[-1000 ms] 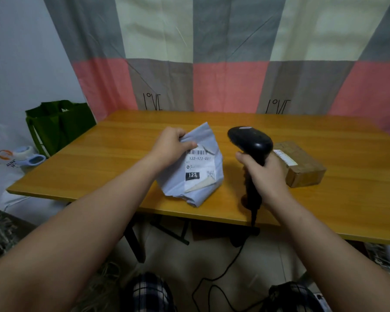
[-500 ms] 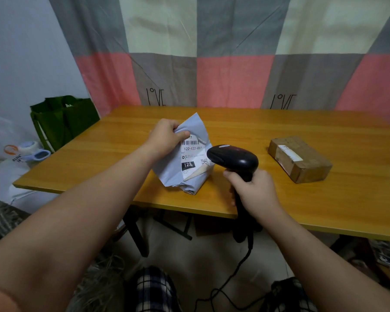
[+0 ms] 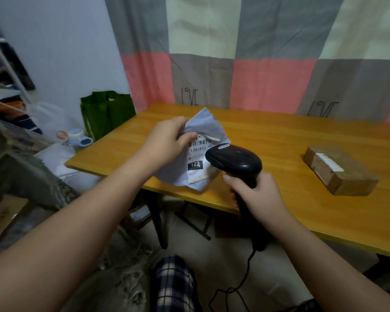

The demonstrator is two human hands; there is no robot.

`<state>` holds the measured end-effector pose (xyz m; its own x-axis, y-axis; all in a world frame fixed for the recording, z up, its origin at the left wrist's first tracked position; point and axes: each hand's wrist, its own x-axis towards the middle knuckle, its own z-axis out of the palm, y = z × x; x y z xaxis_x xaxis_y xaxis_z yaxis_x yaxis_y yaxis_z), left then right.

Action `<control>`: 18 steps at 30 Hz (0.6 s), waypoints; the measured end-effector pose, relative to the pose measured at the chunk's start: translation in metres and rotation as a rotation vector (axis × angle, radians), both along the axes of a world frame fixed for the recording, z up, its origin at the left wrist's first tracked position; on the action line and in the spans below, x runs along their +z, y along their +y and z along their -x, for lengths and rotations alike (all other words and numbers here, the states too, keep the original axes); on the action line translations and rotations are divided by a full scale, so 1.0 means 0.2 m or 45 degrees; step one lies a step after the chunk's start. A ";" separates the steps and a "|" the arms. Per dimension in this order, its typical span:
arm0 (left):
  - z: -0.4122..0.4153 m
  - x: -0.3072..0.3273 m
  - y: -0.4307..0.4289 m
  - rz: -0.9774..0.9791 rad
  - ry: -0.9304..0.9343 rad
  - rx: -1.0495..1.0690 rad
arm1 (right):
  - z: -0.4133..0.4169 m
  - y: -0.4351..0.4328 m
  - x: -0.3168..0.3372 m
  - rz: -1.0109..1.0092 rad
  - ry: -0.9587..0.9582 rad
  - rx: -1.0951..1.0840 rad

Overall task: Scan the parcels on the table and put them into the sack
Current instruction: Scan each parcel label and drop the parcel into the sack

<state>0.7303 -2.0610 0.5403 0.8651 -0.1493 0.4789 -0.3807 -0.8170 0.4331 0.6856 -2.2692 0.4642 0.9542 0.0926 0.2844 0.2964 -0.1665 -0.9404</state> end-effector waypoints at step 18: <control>1.14 -0.21 1.30 0.046 0.076 0.906 | 0.38 1.21 -0.12 0.161 0.044 0.748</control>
